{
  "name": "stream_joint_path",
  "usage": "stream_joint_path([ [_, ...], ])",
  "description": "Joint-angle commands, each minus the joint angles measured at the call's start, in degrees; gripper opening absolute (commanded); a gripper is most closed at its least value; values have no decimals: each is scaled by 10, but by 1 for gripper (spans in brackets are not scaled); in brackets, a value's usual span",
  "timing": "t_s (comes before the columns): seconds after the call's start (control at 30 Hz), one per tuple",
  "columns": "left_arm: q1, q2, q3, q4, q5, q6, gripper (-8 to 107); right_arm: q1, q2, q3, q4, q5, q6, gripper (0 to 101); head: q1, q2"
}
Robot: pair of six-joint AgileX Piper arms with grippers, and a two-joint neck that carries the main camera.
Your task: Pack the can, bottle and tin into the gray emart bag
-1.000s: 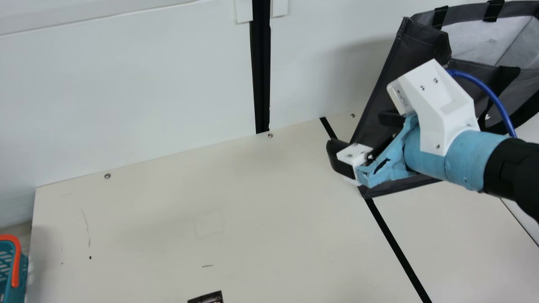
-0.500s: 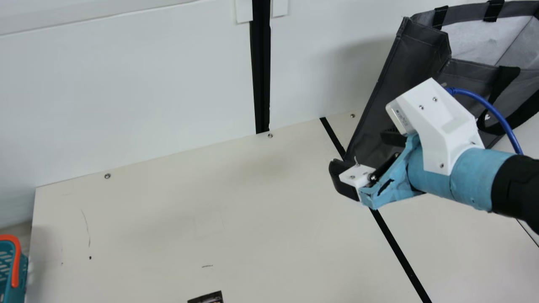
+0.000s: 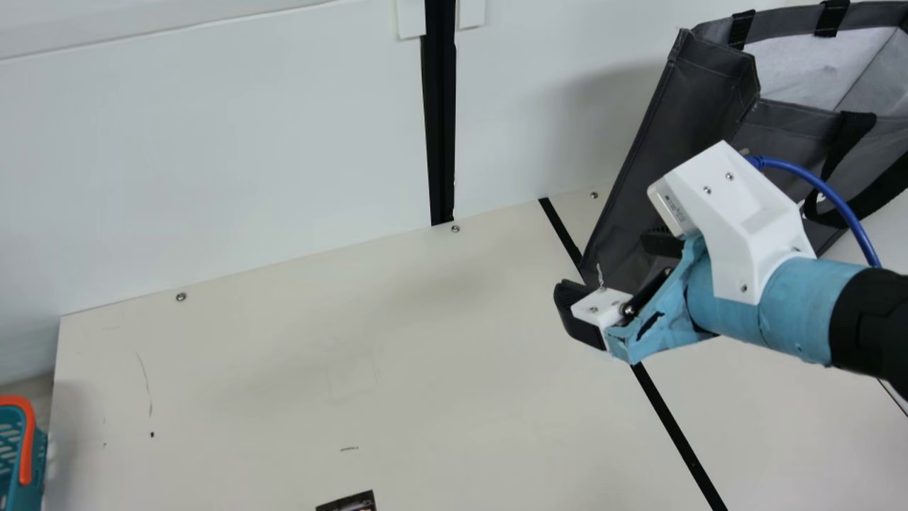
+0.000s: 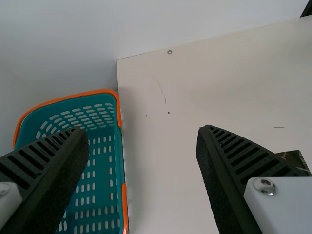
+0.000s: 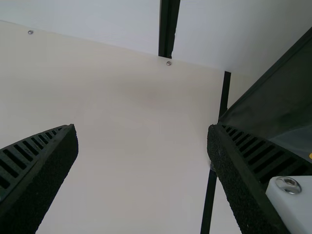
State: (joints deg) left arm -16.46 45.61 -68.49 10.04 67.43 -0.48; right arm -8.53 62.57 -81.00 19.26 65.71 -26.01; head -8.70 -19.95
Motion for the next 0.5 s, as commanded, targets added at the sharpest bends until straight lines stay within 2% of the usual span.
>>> stream_joint_path([
  [0.0, 0, 0, 0, 0, 0, 0, 90, 0, 0, 0, 0, 0, 0, 91, -13, 0],
  [0.47, 0, 0, 0, 0, 0, 0, 90, 0, 0, 0, 0, 0, 0, 91, -13, 0],
])
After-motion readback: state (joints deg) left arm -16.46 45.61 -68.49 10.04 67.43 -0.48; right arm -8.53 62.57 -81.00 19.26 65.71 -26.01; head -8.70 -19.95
